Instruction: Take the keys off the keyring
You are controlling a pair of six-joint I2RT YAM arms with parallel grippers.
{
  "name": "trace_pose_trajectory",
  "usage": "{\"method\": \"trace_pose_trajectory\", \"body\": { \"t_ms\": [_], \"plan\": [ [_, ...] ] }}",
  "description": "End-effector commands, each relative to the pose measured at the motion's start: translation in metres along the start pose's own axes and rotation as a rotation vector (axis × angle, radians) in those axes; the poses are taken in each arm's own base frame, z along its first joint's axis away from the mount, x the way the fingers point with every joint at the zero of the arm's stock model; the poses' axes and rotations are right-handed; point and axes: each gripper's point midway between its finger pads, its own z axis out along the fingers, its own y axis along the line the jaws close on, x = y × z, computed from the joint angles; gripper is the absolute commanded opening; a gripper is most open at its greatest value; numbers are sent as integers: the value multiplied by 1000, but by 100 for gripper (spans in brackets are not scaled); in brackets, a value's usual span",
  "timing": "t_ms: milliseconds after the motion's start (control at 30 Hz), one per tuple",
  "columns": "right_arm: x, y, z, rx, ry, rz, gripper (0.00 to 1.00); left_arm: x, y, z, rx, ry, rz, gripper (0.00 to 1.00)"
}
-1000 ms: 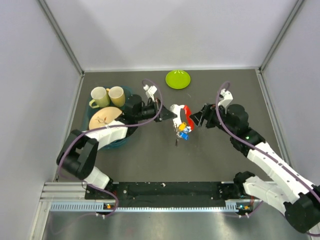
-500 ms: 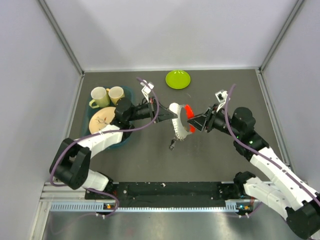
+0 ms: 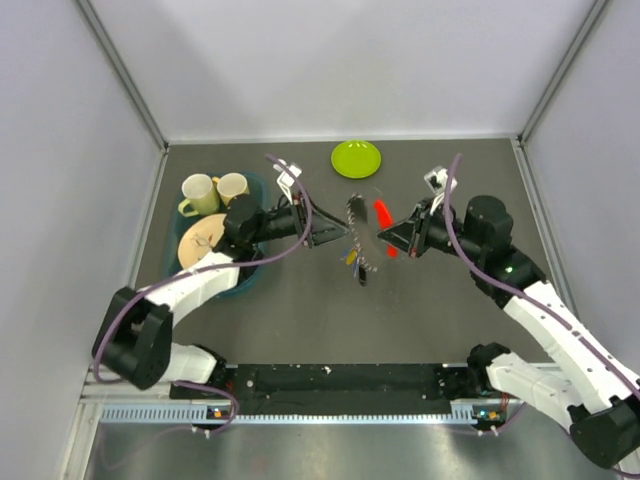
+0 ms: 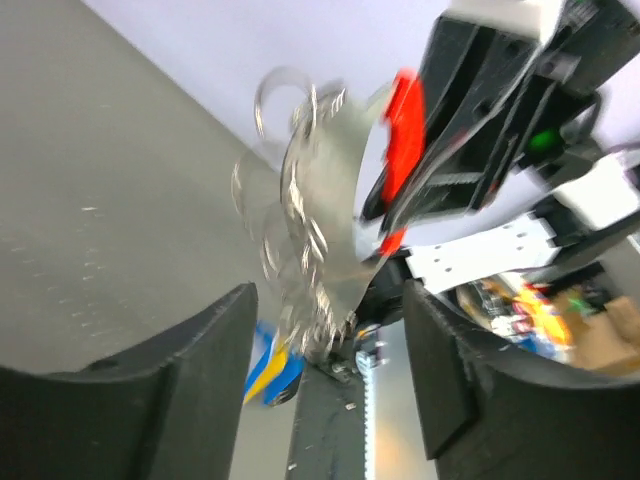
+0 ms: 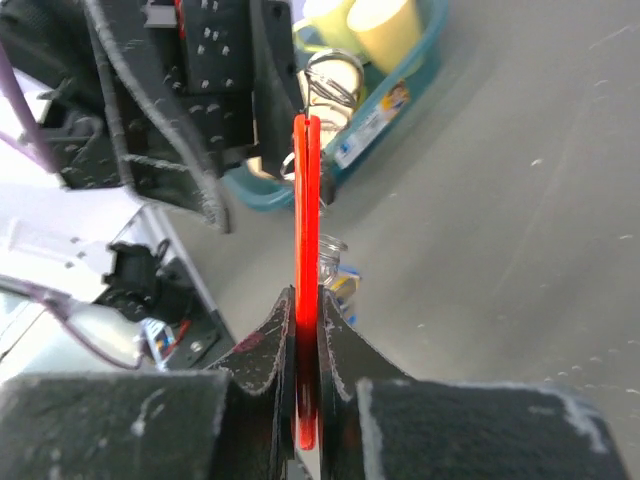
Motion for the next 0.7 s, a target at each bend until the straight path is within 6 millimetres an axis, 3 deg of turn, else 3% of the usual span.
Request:
{"method": "trace_pose_trajectory", "body": {
  "t_ms": [0, 133, 200, 233, 300, 333, 533, 667],
  "plan": [
    [-46, -2, -22, 161, 9, -203, 0, -26, -4, -22, -141, -73, 152, 75],
    [-56, 5, -27, 162, 73, -269, 0, -59, 4, -41, -335, -157, 317, 92],
    [-63, 23, -32, 103, 95, -295, 0, -63, -6, -48, -347, -135, 358, 95],
    [-62, 29, -32, 64, 116, -313, 0, -70, -22, -45, -307, -110, 444, 96],
    [-70, 45, -35, 7, 118, -343, 0, -64, -28, -46, -297, -36, 462, 98],
    [-67, 48, -37, -14, 139, -353, 0, -74, -39, -45, -281, -20, 529, 98],
    [-66, 89, -44, -234, 170, -371, 0, -60, -84, -36, -60, 59, 565, 98],
    [-65, 108, -46, -332, 181, -362, 0, -35, -103, -21, 64, 134, 541, 98]
  ]
}}
